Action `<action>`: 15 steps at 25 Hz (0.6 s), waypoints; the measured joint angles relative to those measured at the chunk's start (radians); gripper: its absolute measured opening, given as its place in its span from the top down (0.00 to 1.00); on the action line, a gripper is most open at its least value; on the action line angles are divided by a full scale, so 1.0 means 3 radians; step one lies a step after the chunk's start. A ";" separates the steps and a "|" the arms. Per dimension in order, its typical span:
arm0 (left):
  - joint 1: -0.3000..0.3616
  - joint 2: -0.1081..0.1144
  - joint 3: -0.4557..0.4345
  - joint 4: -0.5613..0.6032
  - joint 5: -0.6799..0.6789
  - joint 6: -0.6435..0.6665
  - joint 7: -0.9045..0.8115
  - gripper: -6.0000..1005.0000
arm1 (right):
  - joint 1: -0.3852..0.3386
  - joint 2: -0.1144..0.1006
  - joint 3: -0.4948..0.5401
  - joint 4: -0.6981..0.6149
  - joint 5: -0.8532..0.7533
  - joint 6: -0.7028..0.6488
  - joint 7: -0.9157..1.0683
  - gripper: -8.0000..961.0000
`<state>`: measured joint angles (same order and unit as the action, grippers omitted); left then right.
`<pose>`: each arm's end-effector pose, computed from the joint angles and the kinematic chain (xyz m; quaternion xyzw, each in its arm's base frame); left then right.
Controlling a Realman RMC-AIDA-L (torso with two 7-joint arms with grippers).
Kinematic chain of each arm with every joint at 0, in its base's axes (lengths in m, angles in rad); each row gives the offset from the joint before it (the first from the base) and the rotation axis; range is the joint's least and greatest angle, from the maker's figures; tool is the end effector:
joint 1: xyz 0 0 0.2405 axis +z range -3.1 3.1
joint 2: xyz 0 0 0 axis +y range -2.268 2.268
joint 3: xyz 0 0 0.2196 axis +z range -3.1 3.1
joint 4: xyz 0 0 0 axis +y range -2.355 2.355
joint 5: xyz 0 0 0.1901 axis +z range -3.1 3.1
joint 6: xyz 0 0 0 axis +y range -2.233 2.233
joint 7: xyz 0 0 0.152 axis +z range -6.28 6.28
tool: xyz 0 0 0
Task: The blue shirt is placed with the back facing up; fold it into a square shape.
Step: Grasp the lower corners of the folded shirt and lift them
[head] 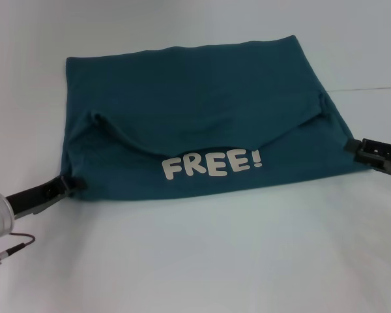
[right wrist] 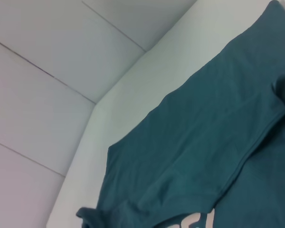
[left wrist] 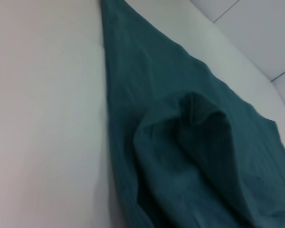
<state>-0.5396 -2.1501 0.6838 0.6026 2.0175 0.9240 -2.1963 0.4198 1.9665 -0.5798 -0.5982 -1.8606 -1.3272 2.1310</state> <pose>-0.2742 0.3488 -0.0053 -0.6776 -0.6339 -0.2552 0.2719 0.2941 0.3165 0.0747 -0.6871 0.6062 0.3379 0.2150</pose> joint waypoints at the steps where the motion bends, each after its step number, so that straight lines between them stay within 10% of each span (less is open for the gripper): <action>1: -0.0006 0.0007 -0.0009 0.0002 -0.0009 0.0033 -0.0003 0.89 | 0.0015 -0.0016 -0.0002 -0.0003 -0.0034 -0.0013 0.0006 0.39; 15: -0.0212 0.0080 0.0038 0.0091 0.0013 0.0195 -0.0310 0.94 | 0.0605 -0.0510 -0.0011 -0.0060 -0.1293 0.0138 0.0896 0.39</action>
<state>-0.6032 -2.1260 0.6951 0.6298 2.0213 0.9824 -2.2893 0.6013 1.8133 -0.5830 -0.6163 -2.2484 -1.2858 2.3996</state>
